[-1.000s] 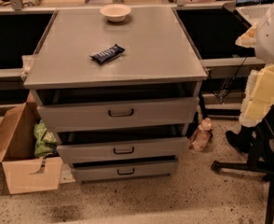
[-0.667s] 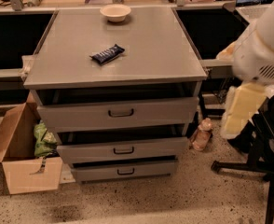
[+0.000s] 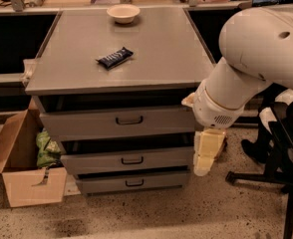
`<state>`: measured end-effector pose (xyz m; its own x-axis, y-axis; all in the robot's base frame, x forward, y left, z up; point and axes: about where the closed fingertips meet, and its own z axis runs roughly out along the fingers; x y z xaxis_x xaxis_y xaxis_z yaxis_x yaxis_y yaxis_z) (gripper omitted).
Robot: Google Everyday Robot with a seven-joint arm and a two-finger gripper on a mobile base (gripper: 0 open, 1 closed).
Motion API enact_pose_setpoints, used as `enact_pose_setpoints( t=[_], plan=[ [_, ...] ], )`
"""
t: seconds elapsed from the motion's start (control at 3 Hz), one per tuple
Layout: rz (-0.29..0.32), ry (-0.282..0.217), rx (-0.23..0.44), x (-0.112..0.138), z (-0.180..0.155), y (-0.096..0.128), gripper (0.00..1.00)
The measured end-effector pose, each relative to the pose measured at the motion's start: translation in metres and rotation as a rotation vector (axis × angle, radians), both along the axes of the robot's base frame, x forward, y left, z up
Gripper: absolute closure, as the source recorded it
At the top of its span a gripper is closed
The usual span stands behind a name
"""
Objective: Open top drawer
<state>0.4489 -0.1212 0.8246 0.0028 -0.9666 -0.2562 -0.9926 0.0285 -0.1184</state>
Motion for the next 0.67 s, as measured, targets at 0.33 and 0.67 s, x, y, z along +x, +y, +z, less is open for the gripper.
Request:
enact_pose_setpoints(
  t=[0.33, 0.67],
  plan=[
    [0.003, 0.000, -0.004, 0.001, -0.002, 0.001, 0.00],
    [0.050, -0.045, -0.084, 0.038, -0.037, 0.015, 0.00]
  ],
)
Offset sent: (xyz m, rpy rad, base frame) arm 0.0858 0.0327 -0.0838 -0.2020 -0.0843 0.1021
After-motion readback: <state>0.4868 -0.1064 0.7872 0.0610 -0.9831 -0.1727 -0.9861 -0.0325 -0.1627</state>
